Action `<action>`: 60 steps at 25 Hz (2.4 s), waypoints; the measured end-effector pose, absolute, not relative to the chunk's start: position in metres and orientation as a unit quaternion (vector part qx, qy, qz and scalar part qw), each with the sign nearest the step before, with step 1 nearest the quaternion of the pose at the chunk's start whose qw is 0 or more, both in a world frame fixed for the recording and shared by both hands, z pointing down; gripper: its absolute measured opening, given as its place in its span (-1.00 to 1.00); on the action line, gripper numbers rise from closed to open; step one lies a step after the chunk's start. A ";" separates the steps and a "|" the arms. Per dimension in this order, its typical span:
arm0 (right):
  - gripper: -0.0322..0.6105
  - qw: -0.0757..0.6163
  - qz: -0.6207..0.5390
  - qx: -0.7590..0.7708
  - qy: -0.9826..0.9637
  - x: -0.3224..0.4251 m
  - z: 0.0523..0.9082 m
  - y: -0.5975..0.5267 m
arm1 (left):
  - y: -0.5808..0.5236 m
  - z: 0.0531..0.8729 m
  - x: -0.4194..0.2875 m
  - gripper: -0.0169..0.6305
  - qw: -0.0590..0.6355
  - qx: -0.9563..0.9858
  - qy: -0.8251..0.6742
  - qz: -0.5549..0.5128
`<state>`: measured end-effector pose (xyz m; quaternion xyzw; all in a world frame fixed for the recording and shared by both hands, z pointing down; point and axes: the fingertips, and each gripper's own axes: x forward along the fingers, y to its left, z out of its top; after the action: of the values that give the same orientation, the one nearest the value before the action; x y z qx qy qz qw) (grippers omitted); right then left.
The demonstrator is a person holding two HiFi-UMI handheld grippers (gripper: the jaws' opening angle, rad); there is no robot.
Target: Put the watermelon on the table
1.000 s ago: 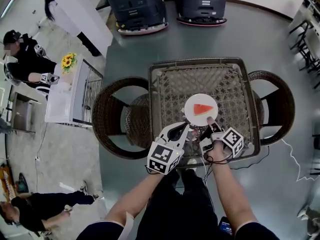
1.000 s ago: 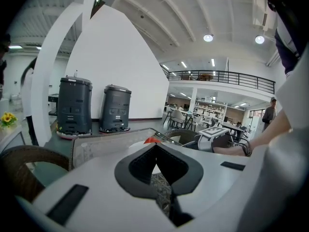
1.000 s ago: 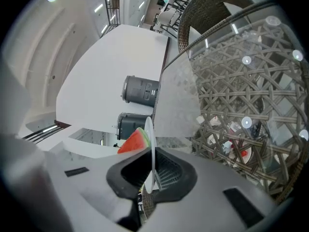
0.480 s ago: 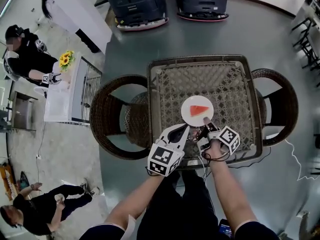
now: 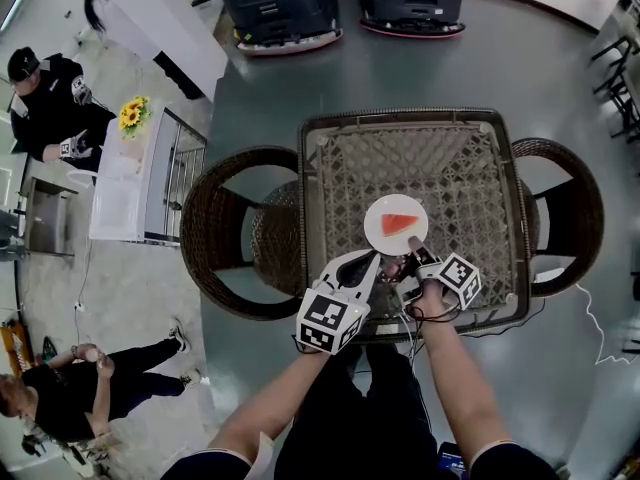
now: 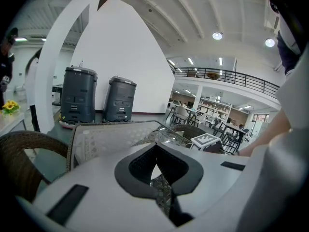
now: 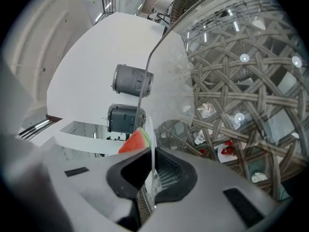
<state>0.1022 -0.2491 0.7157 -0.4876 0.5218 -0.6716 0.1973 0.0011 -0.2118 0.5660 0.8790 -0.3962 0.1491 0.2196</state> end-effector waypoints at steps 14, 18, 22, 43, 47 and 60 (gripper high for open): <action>-0.87 0.174 -0.673 -0.494 0.523 0.103 0.730 -0.247 | -0.213 0.572 0.005 -0.93 0.231 0.877 -0.395 0.149; -0.86 0.164 -0.668 -0.499 0.526 0.105 0.734 -0.248 | -0.213 0.574 0.005 -0.94 0.233 0.876 -0.395 0.149; -0.86 0.144 -0.659 -0.511 0.532 0.106 0.736 -0.250 | -0.212 0.576 0.005 -0.93 0.234 0.876 -0.395 0.149; -0.69 -0.085 -0.529 -0.575 0.618 0.109 0.731 -0.257 | -0.211 0.577 0.006 -0.93 0.239 0.875 -0.392 0.151; -0.67 -0.105 -0.512 -0.576 0.629 0.108 0.731 -0.258 | -0.211 0.578 0.006 -0.93 0.238 0.876 -0.391 0.151; -0.56 -0.202 -0.436 -0.582 0.655 0.101 0.731 -0.257 | -0.212 0.579 0.001 -0.94 0.243 0.874 -0.392 0.151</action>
<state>0.1013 -0.2566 0.7310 -0.5823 0.6554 -0.4364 -0.2022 0.0014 -0.2116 0.5791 0.8744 -0.3918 0.1508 0.2434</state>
